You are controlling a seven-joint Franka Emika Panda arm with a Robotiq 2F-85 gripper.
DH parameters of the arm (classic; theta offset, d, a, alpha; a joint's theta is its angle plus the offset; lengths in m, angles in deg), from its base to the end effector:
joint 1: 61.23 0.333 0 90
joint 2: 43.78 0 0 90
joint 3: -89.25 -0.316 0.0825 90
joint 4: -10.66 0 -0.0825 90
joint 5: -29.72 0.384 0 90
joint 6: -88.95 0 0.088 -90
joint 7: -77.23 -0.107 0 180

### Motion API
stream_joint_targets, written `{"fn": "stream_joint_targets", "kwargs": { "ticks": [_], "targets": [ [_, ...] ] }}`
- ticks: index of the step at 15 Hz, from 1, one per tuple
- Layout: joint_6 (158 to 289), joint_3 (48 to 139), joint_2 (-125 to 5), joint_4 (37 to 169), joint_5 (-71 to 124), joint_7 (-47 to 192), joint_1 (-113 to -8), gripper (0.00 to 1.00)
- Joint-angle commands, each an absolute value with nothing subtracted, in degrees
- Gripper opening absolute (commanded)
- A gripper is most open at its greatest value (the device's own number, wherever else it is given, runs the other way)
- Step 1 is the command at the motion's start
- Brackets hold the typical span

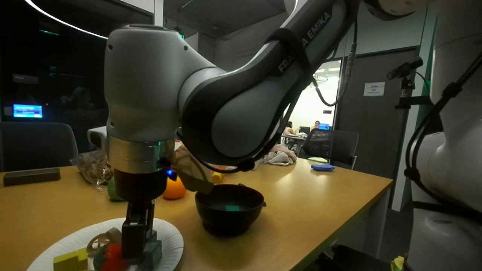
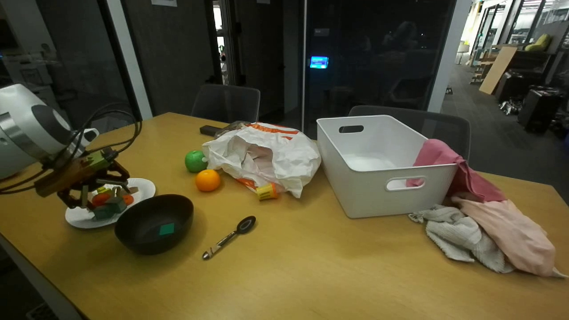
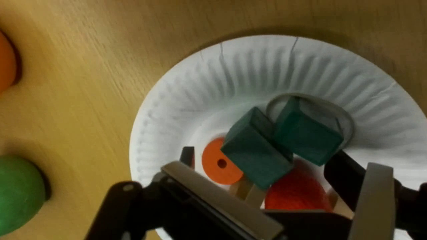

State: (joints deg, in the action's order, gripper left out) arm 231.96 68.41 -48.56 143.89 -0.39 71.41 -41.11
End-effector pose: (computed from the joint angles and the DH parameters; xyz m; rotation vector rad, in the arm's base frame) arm 0.3932 0.3452 0.3143 2.5187 1.4067 0.3034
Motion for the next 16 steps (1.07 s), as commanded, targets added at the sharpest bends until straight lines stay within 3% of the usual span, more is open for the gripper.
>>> {"fn": "stream_joint_targets", "kwargs": {
  "ticks": [1,2,3,4,12,16],
  "targets": [
    [228.33,68.98,-50.09,141.85,2.3,72.75,-40.31,1.0],
    [227.51,68.93,-50.5,141.65,3.35,73.25,-40.29,1.0],
    [227.3,68.87,-50.6,141.84,4.18,74.05,-40.3,0.89],
    [227.32,68.91,-50.65,141.92,4.51,74.23,-40.25,0.73],
    [227.59,68.72,-49.77,141.19,7.67,76.02,-39.99,0.15],
    [226.98,68.43,-48.42,139.87,7.98,75.89,-39.59,0.17]
  ]
}}
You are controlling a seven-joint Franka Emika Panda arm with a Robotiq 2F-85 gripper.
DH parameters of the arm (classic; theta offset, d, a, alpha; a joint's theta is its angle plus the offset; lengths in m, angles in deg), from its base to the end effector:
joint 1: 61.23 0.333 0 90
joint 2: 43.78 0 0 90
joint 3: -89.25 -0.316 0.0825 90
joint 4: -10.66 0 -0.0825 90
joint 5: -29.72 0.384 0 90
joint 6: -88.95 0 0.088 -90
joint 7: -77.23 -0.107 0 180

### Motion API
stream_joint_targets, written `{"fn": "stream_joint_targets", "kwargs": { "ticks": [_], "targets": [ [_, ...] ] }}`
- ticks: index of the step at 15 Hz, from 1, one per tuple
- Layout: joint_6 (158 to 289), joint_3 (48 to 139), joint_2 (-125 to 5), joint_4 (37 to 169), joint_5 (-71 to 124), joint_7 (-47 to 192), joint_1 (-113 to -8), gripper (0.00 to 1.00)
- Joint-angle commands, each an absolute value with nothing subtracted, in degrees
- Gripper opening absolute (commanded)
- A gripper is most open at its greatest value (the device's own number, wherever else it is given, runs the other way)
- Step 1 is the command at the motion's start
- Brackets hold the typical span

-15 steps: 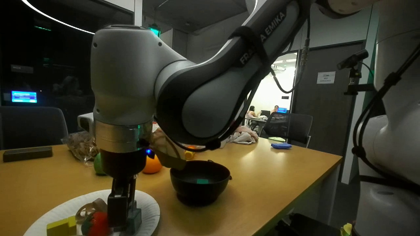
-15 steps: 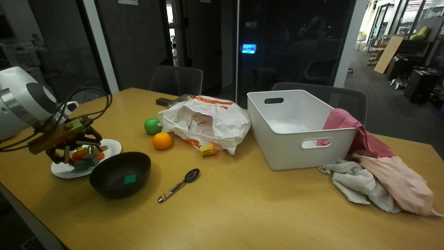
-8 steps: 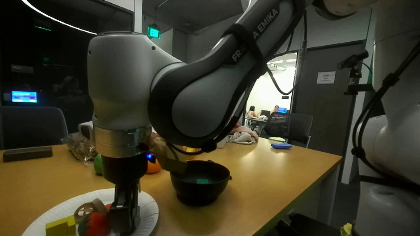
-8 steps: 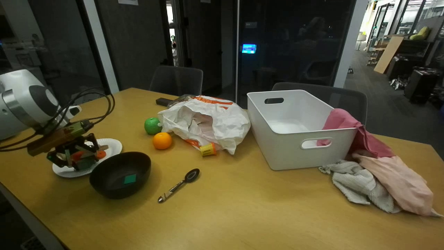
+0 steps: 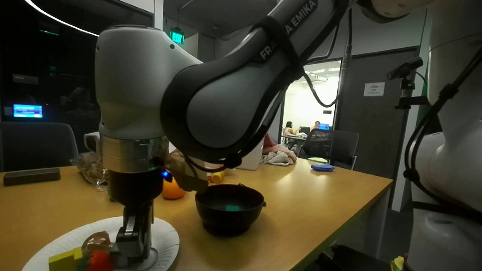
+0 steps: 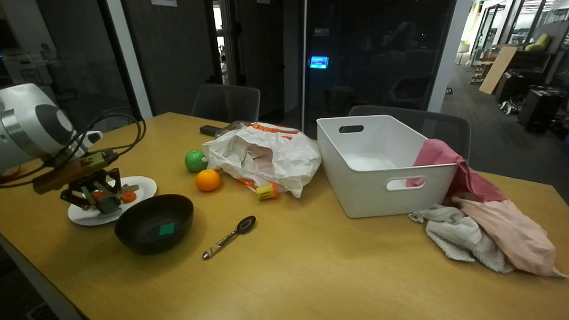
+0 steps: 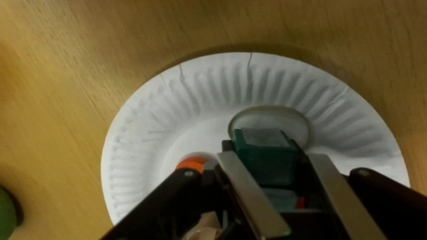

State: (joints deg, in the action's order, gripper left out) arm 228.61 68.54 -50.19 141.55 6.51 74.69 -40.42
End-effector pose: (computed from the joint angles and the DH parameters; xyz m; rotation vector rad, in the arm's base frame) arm 0.3983 0.3511 0.3122 2.5953 1.3856 0.2001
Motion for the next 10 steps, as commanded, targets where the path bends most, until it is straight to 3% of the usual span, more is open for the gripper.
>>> {"fn": "stream_joint_targets", "kwargs": {
  "ticks": [1,10],
  "targets": [
    [226.79,68.39,-47.72,139.43,7.76,75.76,-39.49,0.17],
    [216.41,70.29,-35.71,138.86,-5.35,69.73,-42.74,0.17]
  ]
}}
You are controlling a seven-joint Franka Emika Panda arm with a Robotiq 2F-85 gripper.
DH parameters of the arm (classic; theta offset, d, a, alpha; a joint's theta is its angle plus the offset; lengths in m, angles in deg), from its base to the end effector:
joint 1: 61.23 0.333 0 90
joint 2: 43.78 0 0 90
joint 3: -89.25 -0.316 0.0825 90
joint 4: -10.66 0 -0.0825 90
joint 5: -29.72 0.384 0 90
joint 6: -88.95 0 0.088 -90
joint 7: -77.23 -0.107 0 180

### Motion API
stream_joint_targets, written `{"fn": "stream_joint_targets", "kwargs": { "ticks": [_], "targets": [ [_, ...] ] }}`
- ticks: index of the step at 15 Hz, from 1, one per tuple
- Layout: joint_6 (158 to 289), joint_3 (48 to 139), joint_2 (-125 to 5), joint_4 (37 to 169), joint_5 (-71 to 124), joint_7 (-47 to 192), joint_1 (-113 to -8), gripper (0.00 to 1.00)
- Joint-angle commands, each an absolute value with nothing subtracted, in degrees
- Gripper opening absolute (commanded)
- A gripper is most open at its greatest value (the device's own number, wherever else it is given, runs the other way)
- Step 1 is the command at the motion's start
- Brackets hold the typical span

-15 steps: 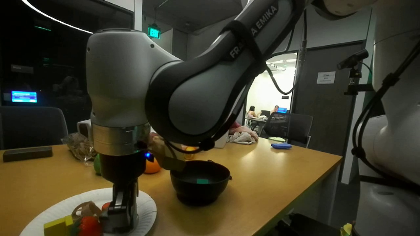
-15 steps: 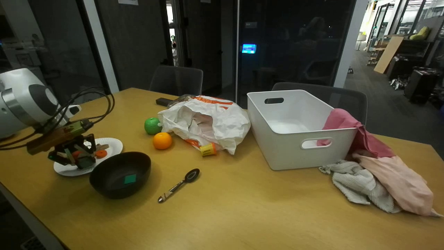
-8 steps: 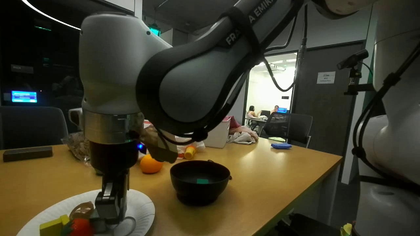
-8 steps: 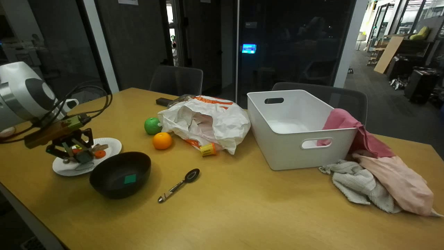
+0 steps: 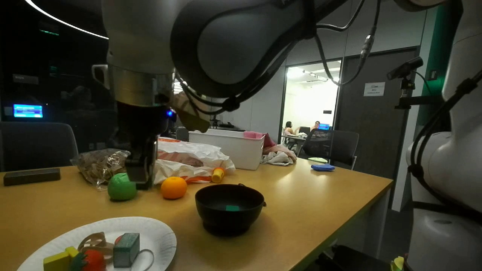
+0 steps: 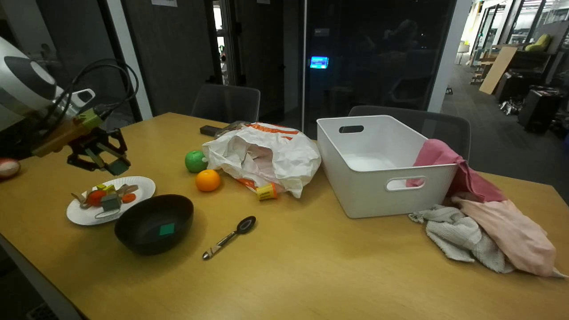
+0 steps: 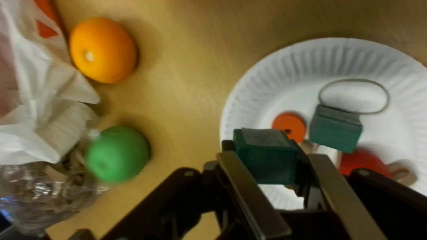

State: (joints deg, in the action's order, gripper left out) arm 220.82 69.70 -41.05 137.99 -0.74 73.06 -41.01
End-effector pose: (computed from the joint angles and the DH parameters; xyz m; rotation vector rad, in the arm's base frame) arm 0.4158 0.3336 0.4085 2.4505 1.2720 0.3801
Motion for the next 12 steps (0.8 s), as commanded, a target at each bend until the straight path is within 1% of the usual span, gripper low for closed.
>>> {"fn": "stream_joint_targets", "kwargs": {
  "ticks": [1,6,9,12],
  "targets": [
    [214.84,70.6,-34.45,139.01,-6.58,68.62,-43.64,0.17],
    [207.7,73.3,-30.33,141.87,-3.54,67.0,-47.66,0.17],
    [206.55,75.42,-30.25,144.61,0.56,67.8,-49.4,0.17],
    [208.01,77.29,-30.78,147.16,2.79,68.11,-51.24,0.17]
  ]
}}
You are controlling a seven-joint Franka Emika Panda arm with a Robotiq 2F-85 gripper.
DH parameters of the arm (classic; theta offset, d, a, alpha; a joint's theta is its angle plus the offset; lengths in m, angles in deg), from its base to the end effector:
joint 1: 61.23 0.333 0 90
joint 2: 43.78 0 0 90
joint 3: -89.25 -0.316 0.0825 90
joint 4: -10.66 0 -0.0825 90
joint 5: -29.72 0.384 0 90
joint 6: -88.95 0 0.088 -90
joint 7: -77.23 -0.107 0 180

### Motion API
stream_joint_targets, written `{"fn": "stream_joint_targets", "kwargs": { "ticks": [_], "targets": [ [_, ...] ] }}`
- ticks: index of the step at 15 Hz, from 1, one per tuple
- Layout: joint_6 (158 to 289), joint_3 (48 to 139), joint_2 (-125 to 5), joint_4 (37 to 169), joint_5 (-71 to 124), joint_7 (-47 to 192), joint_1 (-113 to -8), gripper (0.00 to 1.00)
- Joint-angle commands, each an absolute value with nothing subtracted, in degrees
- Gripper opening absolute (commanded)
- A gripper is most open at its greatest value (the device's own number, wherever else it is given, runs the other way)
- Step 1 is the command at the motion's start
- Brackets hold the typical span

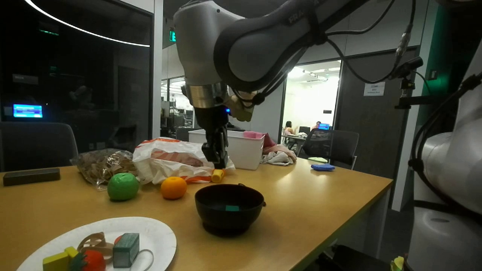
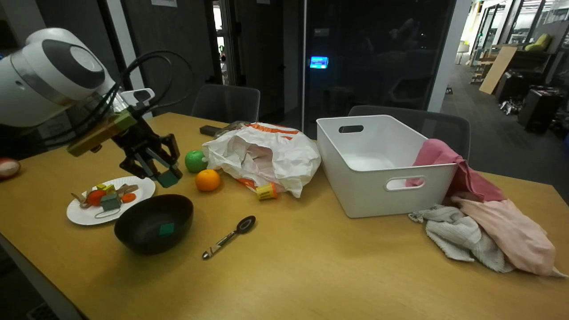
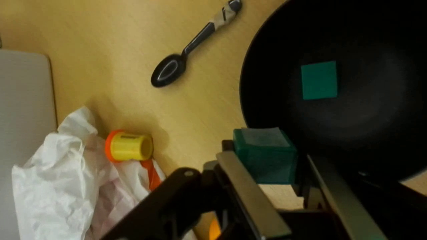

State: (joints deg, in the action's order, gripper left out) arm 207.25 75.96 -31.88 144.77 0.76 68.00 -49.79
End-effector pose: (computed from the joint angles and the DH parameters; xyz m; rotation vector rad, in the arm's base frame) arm 0.4357 0.1745 0.4157 2.5653 0.6900 0.0879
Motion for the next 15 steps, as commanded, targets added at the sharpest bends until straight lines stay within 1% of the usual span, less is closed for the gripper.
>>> {"fn": "stream_joint_targets", "kwargs": {
  "ticks": [1,2,3,4,5,8,9,15],
  "targets": [
    [207.79,77.92,-31.01,147.65,3.7,68.04,-51.84,0.17],
    [207.85,78.36,-31.07,148.04,4.13,68.01,-52.29,0.18],
    [207.94,78.7,-31.07,148.33,4.63,67.65,-52.66,0.65],
    [208.23,79.05,-31.19,148.3,6.07,67.78,-52.8,0.66],
    [208.43,79.16,-31.13,148.22,7.06,67.75,-52.88,0.7],
    [208.75,78.55,-30.71,147.4,10.46,68.01,-52.09,0.95],
    [209.1,77.82,-30.63,147.13,11.29,68.3,-51.41,0.99],
    [213.46,72.1,-33.08,146.84,17.0,71.89,-44.96,1.0]
  ]
}}
